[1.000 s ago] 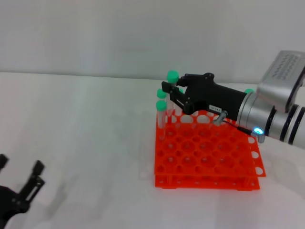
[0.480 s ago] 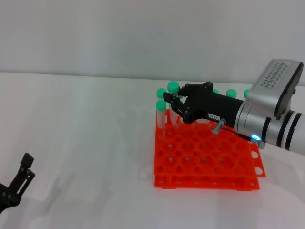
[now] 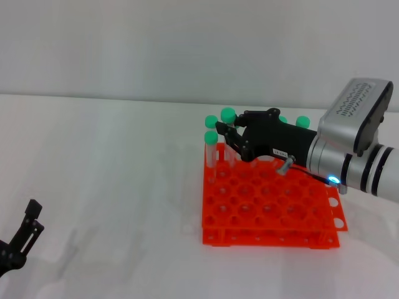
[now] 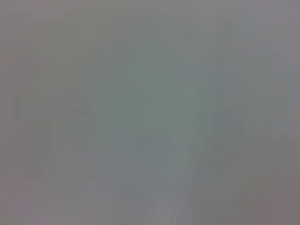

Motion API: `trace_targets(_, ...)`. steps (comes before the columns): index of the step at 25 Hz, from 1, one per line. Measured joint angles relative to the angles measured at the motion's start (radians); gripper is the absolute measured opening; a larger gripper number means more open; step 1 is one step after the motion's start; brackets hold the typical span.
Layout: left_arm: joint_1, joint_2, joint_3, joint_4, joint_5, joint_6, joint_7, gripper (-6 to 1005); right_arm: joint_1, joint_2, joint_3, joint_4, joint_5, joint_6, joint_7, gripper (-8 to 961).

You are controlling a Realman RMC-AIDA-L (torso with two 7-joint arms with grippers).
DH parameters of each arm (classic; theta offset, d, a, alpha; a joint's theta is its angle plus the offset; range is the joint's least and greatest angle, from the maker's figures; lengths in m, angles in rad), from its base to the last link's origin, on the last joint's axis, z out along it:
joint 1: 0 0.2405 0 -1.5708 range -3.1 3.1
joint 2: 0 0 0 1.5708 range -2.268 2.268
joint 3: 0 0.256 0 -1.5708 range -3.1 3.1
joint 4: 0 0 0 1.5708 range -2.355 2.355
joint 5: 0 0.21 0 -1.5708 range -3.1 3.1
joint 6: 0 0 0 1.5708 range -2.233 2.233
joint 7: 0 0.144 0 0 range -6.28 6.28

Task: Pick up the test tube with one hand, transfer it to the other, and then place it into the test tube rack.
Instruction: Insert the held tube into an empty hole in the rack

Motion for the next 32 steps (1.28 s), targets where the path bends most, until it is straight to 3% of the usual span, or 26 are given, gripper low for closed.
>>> trace_targets(11, -0.003, 0.001, 0.0, 0.0, -0.001, 0.0, -0.003, 884, -0.018, 0.0, -0.035, 0.011, 0.041, 0.016, -0.005, 206)
trace_targets(19, -0.003, 0.001, 0.0, -0.002, -0.001, 0.0, -0.004, 884, -0.017, 0.0, -0.118, 0.011, 0.161, 0.059, -0.067, 215)
trace_targets(32, -0.003, 0.0, 0.0, -0.006, -0.001, 0.002, -0.006, 881, -0.008, 0.0, -0.168, 0.005, 0.178, 0.094, -0.077, 231)
